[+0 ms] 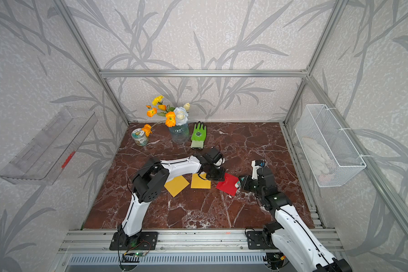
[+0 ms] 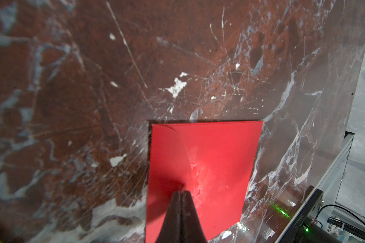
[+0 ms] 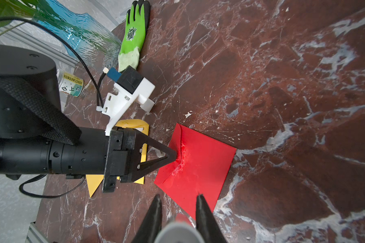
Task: Seal the envelope with a glue stick
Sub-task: Close the envelope at the center of the board, then apply the envelope at the center of the board.
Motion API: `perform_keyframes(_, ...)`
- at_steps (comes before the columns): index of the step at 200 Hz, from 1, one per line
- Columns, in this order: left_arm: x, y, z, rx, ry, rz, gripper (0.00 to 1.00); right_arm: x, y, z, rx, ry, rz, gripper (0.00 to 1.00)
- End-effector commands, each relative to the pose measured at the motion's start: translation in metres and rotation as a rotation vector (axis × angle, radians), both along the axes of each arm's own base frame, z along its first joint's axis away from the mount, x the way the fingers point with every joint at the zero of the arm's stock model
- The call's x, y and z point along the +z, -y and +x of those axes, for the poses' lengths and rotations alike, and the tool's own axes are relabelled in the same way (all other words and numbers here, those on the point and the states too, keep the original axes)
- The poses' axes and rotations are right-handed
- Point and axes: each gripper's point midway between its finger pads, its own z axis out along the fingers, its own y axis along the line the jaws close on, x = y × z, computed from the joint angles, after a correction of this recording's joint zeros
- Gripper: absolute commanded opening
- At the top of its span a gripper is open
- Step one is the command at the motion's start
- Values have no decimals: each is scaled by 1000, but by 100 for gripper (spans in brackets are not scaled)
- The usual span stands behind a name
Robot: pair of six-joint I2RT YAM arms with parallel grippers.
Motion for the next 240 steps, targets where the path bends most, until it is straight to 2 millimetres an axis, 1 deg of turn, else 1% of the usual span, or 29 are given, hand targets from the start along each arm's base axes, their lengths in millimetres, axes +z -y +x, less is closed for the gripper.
perform_keyframes(1, -20, -21, -12, 0, -21, 114, 0, 0, -1, -1, 7, 3, 0, 0)
perform_keyframes(36, 27, -3, -2, 7, 14, -18, 0, 3, -1, -2, 9, 10, 3, 0)
perform_keyframes(50, 43, 0, 1, 8, 26, -61, 3, 4, -2, -2, 12, 13, 4, 0)
perform_keyframes(61, 52, 0, 2, 9, 31, -84, 5, 5, -3, -1, 17, 16, 7, 0)
perform_keyframes(83, 72, -8, 8, 34, 49, -130, 8, 11, -6, 0, 35, 30, 9, 0)
perform_keyframes(95, 81, -16, 11, 55, 62, -145, 10, 15, -7, 1, 44, 42, 9, 0)
perform_keyframes(97, 85, -18, 11, 57, 70, -151, 10, 16, -8, 2, 46, 44, 9, 0)
perform_keyframes(115, 95, -35, 14, 87, 88, -158, 11, 24, -14, 5, 69, 72, 8, 0)
perform_keyframes(136, 87, -66, 15, 133, 100, -107, 12, 35, -30, 9, 128, 113, -7, 0)
perform_keyframes(153, 74, -91, 13, 183, 90, -76, 10, 42, -47, 14, 185, 154, -39, 0)
perform_keyframes(186, 58, -124, 10, 247, 91, -37, 7, 50, -92, 24, 294, 220, -94, 0)
perform_keyframes(199, 50, -134, 10, 263, 94, -10, 6, 47, -110, 30, 324, 224, -108, 0)
perform_keyframes(212, 43, -140, 12, 277, 97, -4, 4, 40, -127, 37, 350, 205, -126, 0)
perform_keyframes(240, 19, -155, 15, 308, 78, 34, 1, 26, -157, 55, 358, 196, -149, 0)
